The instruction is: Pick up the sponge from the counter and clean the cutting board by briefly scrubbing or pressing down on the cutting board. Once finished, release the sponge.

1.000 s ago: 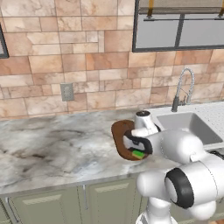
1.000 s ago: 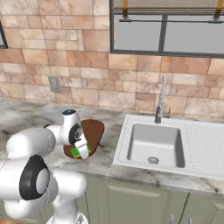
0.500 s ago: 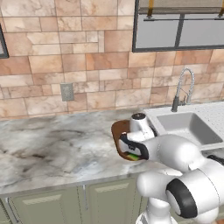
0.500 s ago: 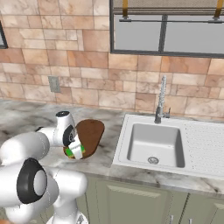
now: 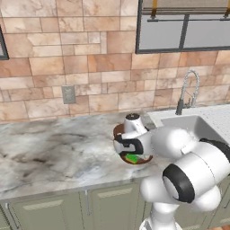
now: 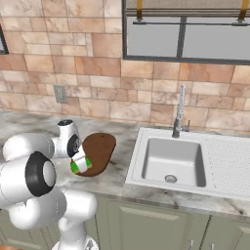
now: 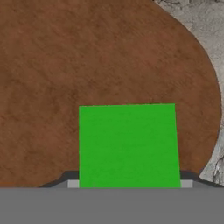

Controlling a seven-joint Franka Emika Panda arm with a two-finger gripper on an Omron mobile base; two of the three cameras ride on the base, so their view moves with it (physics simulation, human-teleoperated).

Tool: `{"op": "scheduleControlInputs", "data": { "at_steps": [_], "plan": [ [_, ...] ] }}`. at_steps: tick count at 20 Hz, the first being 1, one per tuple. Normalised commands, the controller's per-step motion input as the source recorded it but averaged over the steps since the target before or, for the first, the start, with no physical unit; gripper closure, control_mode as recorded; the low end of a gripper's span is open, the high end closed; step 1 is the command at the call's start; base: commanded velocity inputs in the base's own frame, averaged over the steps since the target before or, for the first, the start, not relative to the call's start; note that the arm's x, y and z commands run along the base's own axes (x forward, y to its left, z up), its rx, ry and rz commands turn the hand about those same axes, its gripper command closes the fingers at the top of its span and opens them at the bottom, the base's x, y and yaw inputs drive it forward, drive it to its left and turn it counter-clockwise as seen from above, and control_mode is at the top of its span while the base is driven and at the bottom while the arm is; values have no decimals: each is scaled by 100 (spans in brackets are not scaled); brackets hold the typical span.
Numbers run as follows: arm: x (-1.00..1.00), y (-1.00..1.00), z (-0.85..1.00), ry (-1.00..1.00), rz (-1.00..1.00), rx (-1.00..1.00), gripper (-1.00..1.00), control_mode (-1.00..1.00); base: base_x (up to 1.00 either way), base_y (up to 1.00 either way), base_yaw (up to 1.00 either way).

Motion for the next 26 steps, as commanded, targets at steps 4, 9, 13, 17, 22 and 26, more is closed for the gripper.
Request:
{"op": "scheduleControlInputs", "data": {
  "at_steps": [4, 9, 13, 17, 22, 26],
  "plan": [
    [52, -1, 0, 16, 0, 0, 100, -100, 0, 0, 0],
    [36, 0, 0, 5, 0, 0, 100, -100, 0, 0, 0],
    [31, 0, 0, 2, 0, 0, 100, -100, 0, 0, 0],
    [42, 0, 0, 1, 0, 0, 100, -100, 0, 0, 0],
    [48, 0, 0, 0, 0, 0, 100, -100, 0, 0, 0],
    [52, 0, 0, 0, 0, 0, 100, -100, 0, 0, 0]
  ]
}}
